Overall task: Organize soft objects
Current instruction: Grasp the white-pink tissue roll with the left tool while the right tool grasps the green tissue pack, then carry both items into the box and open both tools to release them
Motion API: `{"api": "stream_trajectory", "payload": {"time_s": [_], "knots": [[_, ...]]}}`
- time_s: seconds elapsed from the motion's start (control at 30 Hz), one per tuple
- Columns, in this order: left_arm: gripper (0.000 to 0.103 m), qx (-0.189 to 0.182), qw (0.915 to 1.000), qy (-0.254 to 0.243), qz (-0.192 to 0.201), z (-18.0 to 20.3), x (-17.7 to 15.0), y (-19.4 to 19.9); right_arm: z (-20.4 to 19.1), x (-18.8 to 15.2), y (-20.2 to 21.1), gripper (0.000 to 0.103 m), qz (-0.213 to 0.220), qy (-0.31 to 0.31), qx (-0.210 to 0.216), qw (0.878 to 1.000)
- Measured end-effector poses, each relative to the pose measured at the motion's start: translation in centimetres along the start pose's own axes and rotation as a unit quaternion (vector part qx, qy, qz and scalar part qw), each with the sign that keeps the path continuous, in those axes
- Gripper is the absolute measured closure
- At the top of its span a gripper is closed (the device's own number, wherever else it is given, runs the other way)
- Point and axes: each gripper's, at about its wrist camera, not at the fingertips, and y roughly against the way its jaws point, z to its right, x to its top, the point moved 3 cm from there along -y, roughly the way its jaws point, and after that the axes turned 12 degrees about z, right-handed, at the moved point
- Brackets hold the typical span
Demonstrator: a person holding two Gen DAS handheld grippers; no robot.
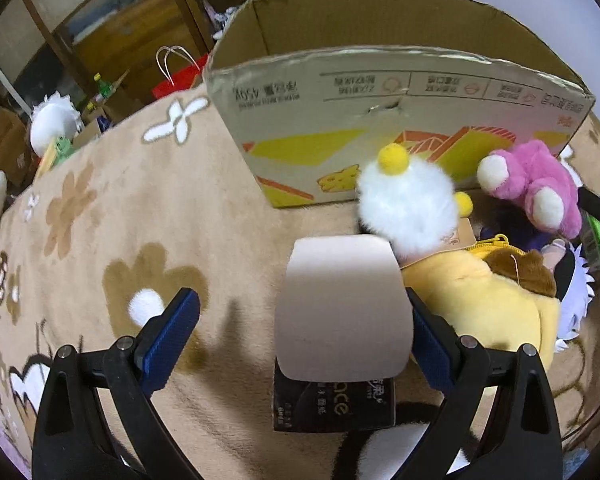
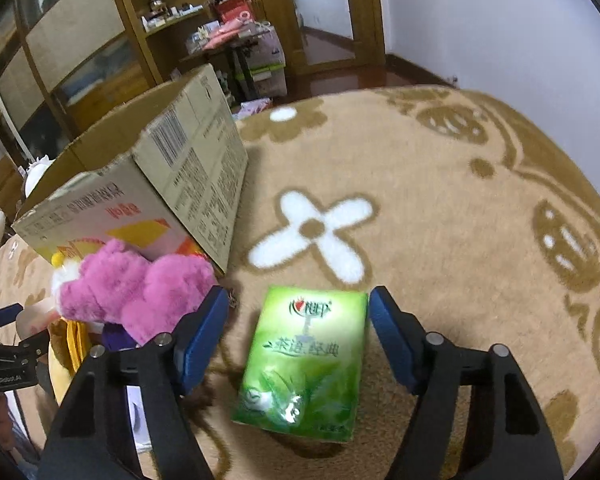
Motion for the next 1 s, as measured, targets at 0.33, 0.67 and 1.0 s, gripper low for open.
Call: {"api": "stream_trajectory", "payload": {"time_s": [0.33, 0.67, 1.0], "knots": [[0.031, -0.041, 0.9986, 0.031, -0.013, -0.3, -0.1, -0.3, -0.3, -1.0, -0.7, 0.045, -0.022, 0.021, -0.003, 1.000], [0.056, -0.061, 0.9976, 0.030, -0.003, 0.5, -0.4, 0.8, -1.1, -1.1, -0.9, 0.047, -0.021, 0.051, -0.003, 0.998], [0.056, -0.032, 0.9986, 0.028, 0.030, 0.6, -0.6, 3.8, -2.6, -0.2, 1.9, 0.047, 0.021, 0.067, 0.023, 0.997]]}}
